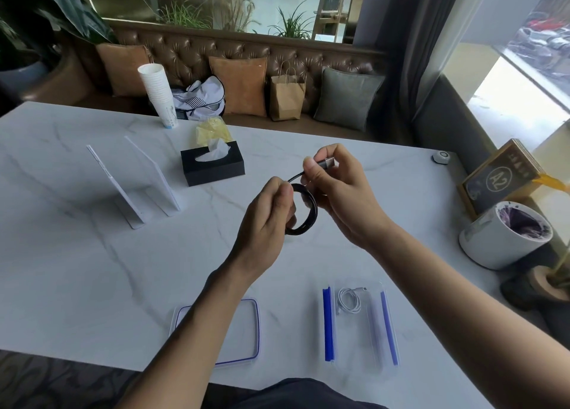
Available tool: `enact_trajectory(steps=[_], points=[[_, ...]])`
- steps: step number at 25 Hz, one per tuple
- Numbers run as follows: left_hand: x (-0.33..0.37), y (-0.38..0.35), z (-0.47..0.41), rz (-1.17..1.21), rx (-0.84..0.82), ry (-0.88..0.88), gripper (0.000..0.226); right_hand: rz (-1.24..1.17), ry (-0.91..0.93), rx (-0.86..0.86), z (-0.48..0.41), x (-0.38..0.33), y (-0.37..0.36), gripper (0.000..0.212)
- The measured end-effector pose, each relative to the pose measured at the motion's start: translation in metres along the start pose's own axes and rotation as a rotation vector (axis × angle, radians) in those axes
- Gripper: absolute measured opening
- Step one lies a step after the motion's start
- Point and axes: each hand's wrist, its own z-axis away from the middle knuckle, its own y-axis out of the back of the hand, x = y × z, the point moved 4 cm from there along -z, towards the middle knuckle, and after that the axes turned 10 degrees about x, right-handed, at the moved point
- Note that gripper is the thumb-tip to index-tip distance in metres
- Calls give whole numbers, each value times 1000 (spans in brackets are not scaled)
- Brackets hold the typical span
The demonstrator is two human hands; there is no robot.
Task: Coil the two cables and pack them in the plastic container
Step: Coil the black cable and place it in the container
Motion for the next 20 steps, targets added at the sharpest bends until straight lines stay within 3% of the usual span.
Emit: enact_trajectory(steps=[4, 10, 14, 20], points=[[3, -2, -4, -30, 27, -36, 34, -113, -98, -22, -2, 3, 4, 10], [1, -4, -12, -11, 54, -36, 37, 283, 68, 36, -9, 14, 12, 26], [-2, -3, -19, -27, 98, 8, 38, 173, -51, -62, -11, 12, 13, 28], [-3, -8, -23, -78, 103, 38, 36, 118, -123, -28, -16, 7, 16, 15]])
